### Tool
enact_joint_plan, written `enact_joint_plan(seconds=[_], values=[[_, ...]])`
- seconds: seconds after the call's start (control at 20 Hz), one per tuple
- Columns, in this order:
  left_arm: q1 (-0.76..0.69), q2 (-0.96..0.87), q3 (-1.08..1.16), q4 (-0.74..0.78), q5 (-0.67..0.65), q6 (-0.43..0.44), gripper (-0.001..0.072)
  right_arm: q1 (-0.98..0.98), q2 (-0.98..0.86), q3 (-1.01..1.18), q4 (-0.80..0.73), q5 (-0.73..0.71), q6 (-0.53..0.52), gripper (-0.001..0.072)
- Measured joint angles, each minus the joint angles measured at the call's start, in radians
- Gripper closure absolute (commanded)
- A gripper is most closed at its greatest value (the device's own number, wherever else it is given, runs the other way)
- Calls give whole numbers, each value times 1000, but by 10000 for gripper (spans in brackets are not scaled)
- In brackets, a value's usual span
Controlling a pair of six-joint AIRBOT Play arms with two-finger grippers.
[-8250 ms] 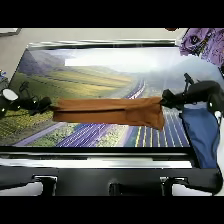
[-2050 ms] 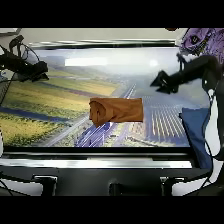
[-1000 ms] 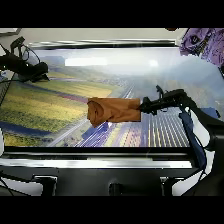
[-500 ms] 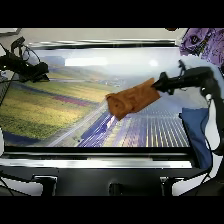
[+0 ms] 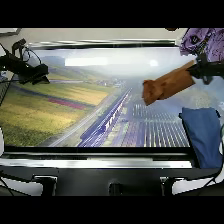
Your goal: Fold the clothes and pants, and hang the long-sleeved shirts on hangers.
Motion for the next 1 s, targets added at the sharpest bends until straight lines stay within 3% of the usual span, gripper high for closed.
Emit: enact_joint_plan(seconds=[0.6, 1.0], values=[[0, 0, 0, 0, -21, 0, 690, -71, 175, 11, -400, -41, 359, 687], [0, 0, 0, 0, -21, 1, 691, -71, 238, 11, -692, -255, 494, 686]])
